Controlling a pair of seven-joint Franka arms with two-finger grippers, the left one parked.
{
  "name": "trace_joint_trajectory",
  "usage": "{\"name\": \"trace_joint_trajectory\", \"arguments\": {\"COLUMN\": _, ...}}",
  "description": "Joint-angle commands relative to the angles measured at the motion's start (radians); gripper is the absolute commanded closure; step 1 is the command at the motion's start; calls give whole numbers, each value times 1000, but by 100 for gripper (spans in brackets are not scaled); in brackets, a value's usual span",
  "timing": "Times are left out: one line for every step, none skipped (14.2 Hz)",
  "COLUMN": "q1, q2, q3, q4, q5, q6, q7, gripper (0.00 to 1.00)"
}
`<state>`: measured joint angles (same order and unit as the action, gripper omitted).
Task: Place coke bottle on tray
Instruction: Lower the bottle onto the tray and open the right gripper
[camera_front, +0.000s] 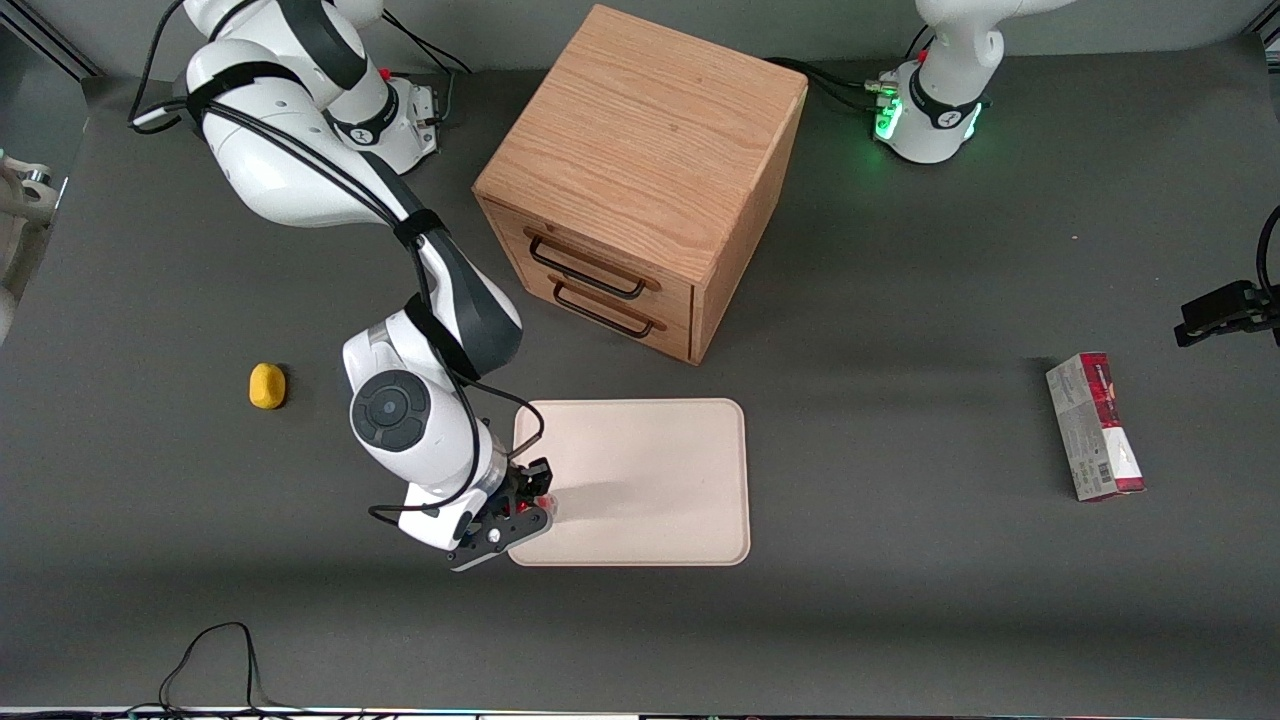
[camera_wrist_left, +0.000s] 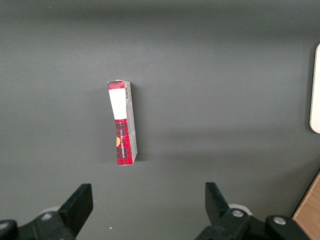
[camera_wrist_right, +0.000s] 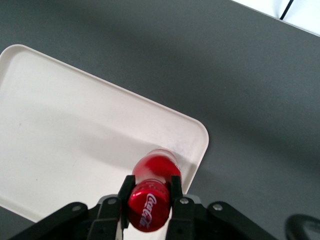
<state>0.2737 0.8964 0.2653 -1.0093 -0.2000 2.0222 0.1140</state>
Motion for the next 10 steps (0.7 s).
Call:
{"name": "trace_joint_trajectory", "arguments": {"q1": -2, "q2": 2, "q3": 11, "q4": -3, "q5": -48, "q6": 41, "q7": 32, "gripper": 92}}
{"name": "trace_joint_trajectory", "arguments": {"q1": -2, "q2": 7, "q3": 11, "q4": -3, "q5": -67, "q6": 47, "q7": 32, "gripper": 91}}
{"name": "trace_joint_trajectory", "arguments": {"q1": -2, "q2": 10, "q3": 11, "q4": -3, "q5": -70, "q6": 53, "q7": 33, "gripper": 90}}
{"name": "trace_joint_trajectory", "arguments": {"q1": -2, "q2": 12, "q3": 11, "q4": -3, "q5": -70, "q6": 53, "q7": 35, "gripper": 88}}
{"name": "trace_joint_trajectory", "arguments": {"q1": -4, "q2": 15, "q3": 11, "q4": -3, "q5": -69, "q6": 53, "q7": 35, "gripper": 65}}
{"name": "trace_joint_trajectory", "arguments": {"q1": -5, "q2": 15, "q3": 11, "q4": -3, "q5": -67, "q6": 53, "q7": 35, "gripper": 50}}
{"name": "trace_joint_trajectory", "arguments": {"q1": -5, "q2": 15, "q3": 9, "q4": -3, "q5": -65, "q6": 55, "q7": 36, "gripper": 16}}
{"name": "trace_joint_trajectory", "arguments": {"q1": -8, "q2": 15, "q3": 9, "q4": -3, "q5": -65, "q6": 55, "q7": 47, "gripper": 0}}
{"name": "trace_joint_trajectory", "arguments": {"q1": -11, "q2": 10, "q3": 9, "q4": -3, "q5": -64, "q6": 53, "q7": 50, "gripper": 0}}
{"name": "trace_joint_trajectory", "arguments": {"q1": -13, "q2": 4, "q3": 8, "q4": -2, "q5": -62, "q6": 52, "q7": 52, "gripper": 0}}
